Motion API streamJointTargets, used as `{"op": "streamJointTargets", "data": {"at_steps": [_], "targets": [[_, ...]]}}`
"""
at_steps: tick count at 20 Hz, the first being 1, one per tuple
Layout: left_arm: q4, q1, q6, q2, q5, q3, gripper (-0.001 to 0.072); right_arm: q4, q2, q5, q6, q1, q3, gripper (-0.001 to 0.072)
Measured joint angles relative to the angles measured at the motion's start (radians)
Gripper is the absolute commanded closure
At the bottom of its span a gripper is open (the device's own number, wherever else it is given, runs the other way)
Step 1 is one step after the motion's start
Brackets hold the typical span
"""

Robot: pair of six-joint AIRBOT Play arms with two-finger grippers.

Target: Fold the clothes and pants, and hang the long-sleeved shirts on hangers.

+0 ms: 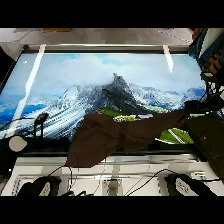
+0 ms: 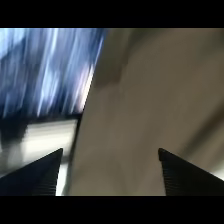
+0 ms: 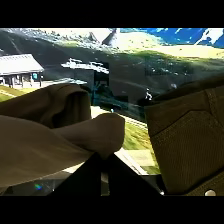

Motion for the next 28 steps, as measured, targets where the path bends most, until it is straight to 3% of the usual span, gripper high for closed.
{"op": "streamJointTargets", "data": {"at_steps": [4, 7, 12, 20, 21, 24, 26, 28], "targets": [[-0.134, -0.010, 0.011, -0.126, 0.235, 0.034, 0.0135, 0.000, -0.002, -0.002, 0.000, 0.000, 0.000, 0.0691], [-0.201, -0.060, 0.108, -0.290, 0.303, 0.087, 0.0134, 0.001, -0.002, -0.018, 0.000, 0.000, 0.000, 0.0690], [-0.288, -0.167, 0.305, -0.581, 0.354, 0.255, 0.0134, 0.005, -0.003, -0.030, 0.000, 0.000, 0.000, 0.0691], [-0.314, -0.211, 0.394, -0.834, 0.346, 0.426, 0.0139, 0.008, -0.003, -0.035, 0.000, 0.000, 0.000, 0.0691], [-0.314, -0.214, 0.397, -0.842, 0.340, 0.431, 0.0181, 0.008, -0.003, -0.035, 0.000, 0.000, 0.000, 0.0690], [-0.316, -0.230, 0.402, -0.855, 0.332, 0.439, 0.0424, 0.015, -0.003, -0.035, 0.000, 0.000, 0.000, 0.0690], [-0.317, -0.245, 0.404, -0.859, 0.331, 0.442, 0.0684, 0.030, -0.003, -0.036, 0.000, 0.000, 0.000, 0.0691], [-0.317, -0.256, 0.407, -0.860, 0.348, 0.444, 0.0688, 0.059, -0.003, -0.036, 0.002, 0.000, 0.000, 0.0690]]}}
